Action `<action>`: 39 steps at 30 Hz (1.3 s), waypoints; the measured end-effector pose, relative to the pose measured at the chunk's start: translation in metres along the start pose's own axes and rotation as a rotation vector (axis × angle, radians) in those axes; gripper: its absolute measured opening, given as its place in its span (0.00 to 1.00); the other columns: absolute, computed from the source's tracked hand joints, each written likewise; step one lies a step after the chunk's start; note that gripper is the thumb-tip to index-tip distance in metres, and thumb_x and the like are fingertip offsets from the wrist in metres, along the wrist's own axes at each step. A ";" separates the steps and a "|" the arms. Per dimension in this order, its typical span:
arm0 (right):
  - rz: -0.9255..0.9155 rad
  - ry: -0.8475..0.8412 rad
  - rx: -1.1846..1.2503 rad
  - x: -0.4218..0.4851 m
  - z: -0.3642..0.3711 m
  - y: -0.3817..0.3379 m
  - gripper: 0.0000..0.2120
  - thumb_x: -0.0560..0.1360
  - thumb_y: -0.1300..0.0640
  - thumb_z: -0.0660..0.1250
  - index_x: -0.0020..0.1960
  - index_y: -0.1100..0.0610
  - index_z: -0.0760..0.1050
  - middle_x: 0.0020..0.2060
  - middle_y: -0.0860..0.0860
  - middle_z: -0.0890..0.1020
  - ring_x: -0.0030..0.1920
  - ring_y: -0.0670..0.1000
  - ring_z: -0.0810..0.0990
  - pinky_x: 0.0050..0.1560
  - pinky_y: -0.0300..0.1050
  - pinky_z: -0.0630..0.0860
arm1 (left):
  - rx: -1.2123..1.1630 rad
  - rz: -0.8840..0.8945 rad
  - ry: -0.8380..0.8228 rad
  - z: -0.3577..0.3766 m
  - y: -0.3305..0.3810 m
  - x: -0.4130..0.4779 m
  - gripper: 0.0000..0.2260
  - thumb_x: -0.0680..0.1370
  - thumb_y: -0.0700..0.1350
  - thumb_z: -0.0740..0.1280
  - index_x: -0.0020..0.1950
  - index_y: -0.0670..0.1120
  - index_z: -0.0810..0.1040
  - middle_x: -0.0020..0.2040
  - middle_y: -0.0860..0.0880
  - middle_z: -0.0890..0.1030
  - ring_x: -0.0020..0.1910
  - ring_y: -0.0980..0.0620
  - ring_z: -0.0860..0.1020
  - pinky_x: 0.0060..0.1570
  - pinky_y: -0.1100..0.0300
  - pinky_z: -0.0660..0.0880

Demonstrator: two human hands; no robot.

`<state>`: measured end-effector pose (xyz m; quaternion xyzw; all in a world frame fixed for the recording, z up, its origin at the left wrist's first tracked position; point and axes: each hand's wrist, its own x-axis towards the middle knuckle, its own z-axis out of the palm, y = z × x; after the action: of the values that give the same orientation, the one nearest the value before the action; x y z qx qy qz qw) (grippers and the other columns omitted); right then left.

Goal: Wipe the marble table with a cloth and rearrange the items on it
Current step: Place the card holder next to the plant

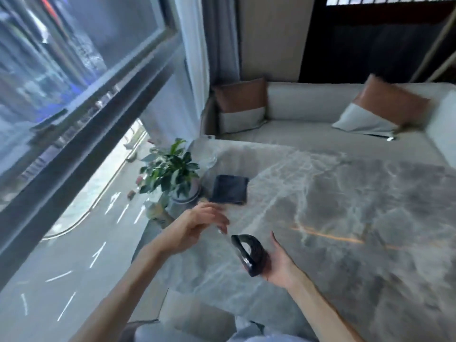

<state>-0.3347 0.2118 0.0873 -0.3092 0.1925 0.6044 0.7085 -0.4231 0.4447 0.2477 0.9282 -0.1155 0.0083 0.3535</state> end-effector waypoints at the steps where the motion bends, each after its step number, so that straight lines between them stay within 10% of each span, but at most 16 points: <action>1: -0.002 0.004 -0.041 0.007 0.012 0.008 0.33 0.74 0.36 0.55 0.53 0.62 0.84 0.48 0.59 0.85 0.40 0.57 0.83 0.46 0.49 0.73 | 0.006 -0.002 0.045 0.001 0.002 -0.013 0.18 0.76 0.27 0.59 0.49 0.45 0.83 0.64 0.50 0.78 0.72 0.49 0.68 0.70 0.49 0.67; 6: -0.078 0.044 -0.130 0.034 0.040 0.036 0.24 0.79 0.45 0.59 0.63 0.62 0.77 0.52 0.59 0.84 0.46 0.57 0.84 0.42 0.49 0.77 | -0.383 -0.224 0.450 0.019 0.012 -0.059 0.20 0.72 0.21 0.57 0.46 0.39 0.84 0.77 0.48 0.63 0.77 0.46 0.57 0.74 0.49 0.60; 9: -0.201 0.076 -0.105 0.041 0.041 0.041 0.24 0.76 0.47 0.64 0.65 0.61 0.75 0.60 0.62 0.80 0.57 0.60 0.80 0.48 0.54 0.79 | -0.832 -0.557 0.800 0.025 0.021 -0.069 0.11 0.78 0.38 0.61 0.56 0.43 0.80 0.73 0.49 0.69 0.72 0.45 0.68 0.61 0.46 0.73; 12: -0.279 0.116 -0.063 0.051 0.036 0.047 0.20 0.79 0.53 0.62 0.65 0.64 0.72 0.57 0.62 0.81 0.55 0.61 0.80 0.47 0.55 0.80 | -0.740 -0.872 0.912 0.032 0.019 -0.068 0.10 0.78 0.51 0.65 0.58 0.56 0.78 0.58 0.43 0.81 0.56 0.40 0.79 0.48 0.43 0.78; 20: -0.147 0.195 -0.034 0.076 0.032 0.085 0.14 0.81 0.53 0.58 0.62 0.60 0.73 0.57 0.61 0.81 0.61 0.64 0.77 0.62 0.68 0.72 | -0.544 -1.048 0.520 0.032 -0.014 -0.090 0.15 0.75 0.51 0.66 0.57 0.67 0.73 0.48 0.51 0.85 0.48 0.49 0.83 0.46 0.46 0.81; 25: -0.050 0.272 -0.260 0.122 0.051 0.101 0.10 0.82 0.56 0.56 0.55 0.56 0.76 0.49 0.56 0.83 0.50 0.55 0.79 0.46 0.48 0.75 | -0.497 -1.111 0.527 0.016 -0.057 -0.114 0.15 0.76 0.45 0.67 0.49 0.68 0.76 0.46 0.52 0.86 0.45 0.50 0.84 0.44 0.46 0.82; 30: 0.048 0.371 -0.472 0.193 0.084 0.120 0.13 0.81 0.57 0.57 0.58 0.61 0.76 0.48 0.57 0.82 0.47 0.54 0.78 0.51 0.48 0.76 | -0.473 -1.141 0.491 -0.005 -0.121 -0.148 0.15 0.72 0.52 0.65 0.59 0.54 0.79 0.50 0.46 0.85 0.47 0.46 0.84 0.49 0.41 0.80; 39: 0.064 0.524 -0.530 0.280 0.136 0.151 0.16 0.81 0.57 0.57 0.65 0.62 0.72 0.54 0.57 0.79 0.51 0.54 0.77 0.53 0.45 0.73 | -0.356 -1.078 0.278 -0.038 -0.202 -0.158 0.19 0.74 0.32 0.60 0.61 0.46 0.79 0.52 0.50 0.83 0.47 0.52 0.81 0.31 0.76 0.71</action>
<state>-0.4410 0.5213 -0.0243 -0.6198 0.2136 0.5554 0.5116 -0.5299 0.6491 0.1285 0.7724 0.4211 -0.0706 0.4703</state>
